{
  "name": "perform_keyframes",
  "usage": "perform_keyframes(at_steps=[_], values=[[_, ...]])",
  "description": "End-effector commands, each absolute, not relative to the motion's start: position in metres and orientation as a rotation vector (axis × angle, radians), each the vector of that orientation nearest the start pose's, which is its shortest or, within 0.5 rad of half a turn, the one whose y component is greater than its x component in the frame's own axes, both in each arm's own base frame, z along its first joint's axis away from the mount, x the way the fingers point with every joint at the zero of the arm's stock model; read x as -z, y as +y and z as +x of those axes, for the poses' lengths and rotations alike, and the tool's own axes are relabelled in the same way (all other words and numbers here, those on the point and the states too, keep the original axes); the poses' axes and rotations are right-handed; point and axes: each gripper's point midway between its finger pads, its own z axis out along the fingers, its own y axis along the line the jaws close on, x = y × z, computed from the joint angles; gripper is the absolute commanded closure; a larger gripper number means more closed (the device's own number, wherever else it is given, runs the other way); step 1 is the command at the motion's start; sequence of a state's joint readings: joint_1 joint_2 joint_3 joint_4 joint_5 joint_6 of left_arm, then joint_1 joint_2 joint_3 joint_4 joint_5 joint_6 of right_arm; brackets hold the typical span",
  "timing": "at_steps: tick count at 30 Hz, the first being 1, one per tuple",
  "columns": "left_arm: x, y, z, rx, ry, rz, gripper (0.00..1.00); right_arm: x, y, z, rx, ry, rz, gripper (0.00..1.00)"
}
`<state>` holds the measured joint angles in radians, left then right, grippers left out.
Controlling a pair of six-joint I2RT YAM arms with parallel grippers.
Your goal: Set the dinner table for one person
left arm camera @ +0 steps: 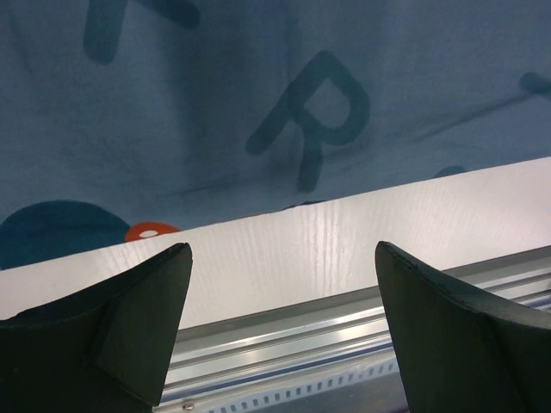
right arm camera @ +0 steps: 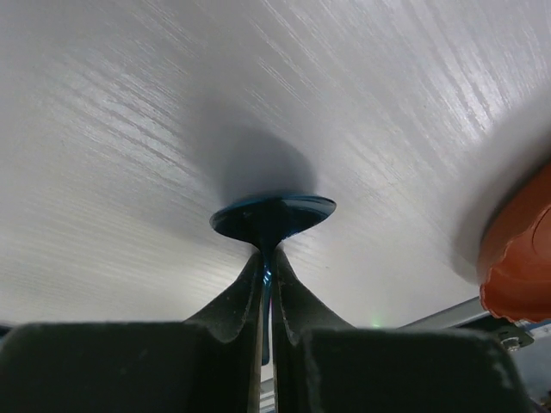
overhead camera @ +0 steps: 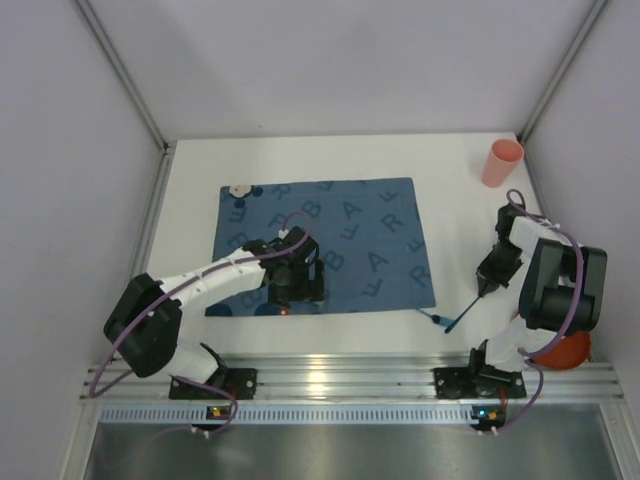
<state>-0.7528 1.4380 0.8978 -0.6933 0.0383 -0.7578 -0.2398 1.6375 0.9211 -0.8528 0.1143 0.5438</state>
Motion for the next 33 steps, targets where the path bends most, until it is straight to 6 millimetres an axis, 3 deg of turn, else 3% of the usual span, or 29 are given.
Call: perform_keyframes(at_steps=[1,3,6,9,10,12,13,15,17,20,21,23,24,26,27,28,29,30,31,32,33], values=[[-0.079,-0.241,0.206,0.463,2.823,0.030,0.08,0.011,-0.075,0.274,0.183,2.751,1.106,1.00],[-0.083,-0.246,0.213,0.449,2.824,0.038,0.08,-0.002,-0.087,0.287,0.247,2.725,1.060,1.00],[-0.095,-0.252,0.224,0.444,2.806,0.052,0.08,-0.037,-0.105,0.315,0.312,2.661,0.986,1.00],[-0.105,-0.258,0.235,0.441,2.788,0.069,0.08,-0.083,-0.116,0.343,0.361,2.577,0.919,1.00],[-0.107,-0.258,0.235,0.435,2.791,0.084,0.08,-0.107,-0.116,0.356,0.359,2.534,0.891,1.00],[-0.113,-0.263,0.242,0.442,2.780,0.097,0.08,-0.132,-0.113,0.365,0.355,2.495,0.856,1.00],[-0.115,-0.262,0.243,0.433,2.783,0.105,0.08,-0.155,-0.105,0.374,0.335,2.454,0.819,1.00],[-0.123,-0.264,0.249,0.424,2.765,0.109,0.08,-0.183,-0.092,0.383,0.294,2.406,0.779,1.00],[-0.132,-0.260,0.254,0.430,2.751,0.094,0.07,-0.203,-0.060,0.391,0.205,2.376,0.718,1.00],[-0.141,-0.240,0.266,0.463,2.731,-0.007,0.07,-0.218,0.008,0.401,0.012,2.384,0.608,1.00],[-0.145,-0.235,0.267,0.490,2.730,-0.036,0.07,-0.219,0.042,0.403,-0.057,2.396,0.542,1.00],[-0.152,-0.209,0.275,0.495,2.704,-0.131,0.07,-0.214,0.086,0.408,-0.195,2.413,0.497,1.00],[-0.153,-0.200,0.276,0.495,2.698,-0.151,0.07,-0.216,0.120,0.411,-0.271,2.407,0.431,1.00],[-0.162,-0.176,0.278,0.477,2.663,-0.213,0.07,-0.201,0.166,0.416,-0.415,2.456,0.386,1.00],[-0.162,-0.167,0.274,0.453,2.671,-0.219,0.07,-0.209,0.194,0.423,-0.468,2.427,0.331,1.00],[-0.161,-0.157,0.272,0.417,2.665,-0.236,0.07,-0.193,0.216,0.428,-0.513,2.471,0.297,1.00],[-0.168,-0.148,0.270,0.404,2.643,-0.255,0.07,-0.191,0.234,0.431,-0.552,2.479,0.255,1.00],[-0.169,-0.143,0.266,0.392,2.641,-0.258,0.07,-0.207,0.251,0.442,-0.590,2.442,0.220,1.00],[-0.166,-0.138,0.262,0.378,2.646,-0.266,0.07,-0.184,0.269,0.445,-0.583,2.495,0.196,1.00],[-0.173,-0.133,0.259,0.383,2.623,-0.277,0.07,-0.190,0.277,0.451,-0.593,2.490,0.189,1.00],[-0.173,-0.130,0.254,0.372,2.629,-0.281,0.07,-0.182,0.280,0.453,-0.581,2.511,0.189,1.00]])
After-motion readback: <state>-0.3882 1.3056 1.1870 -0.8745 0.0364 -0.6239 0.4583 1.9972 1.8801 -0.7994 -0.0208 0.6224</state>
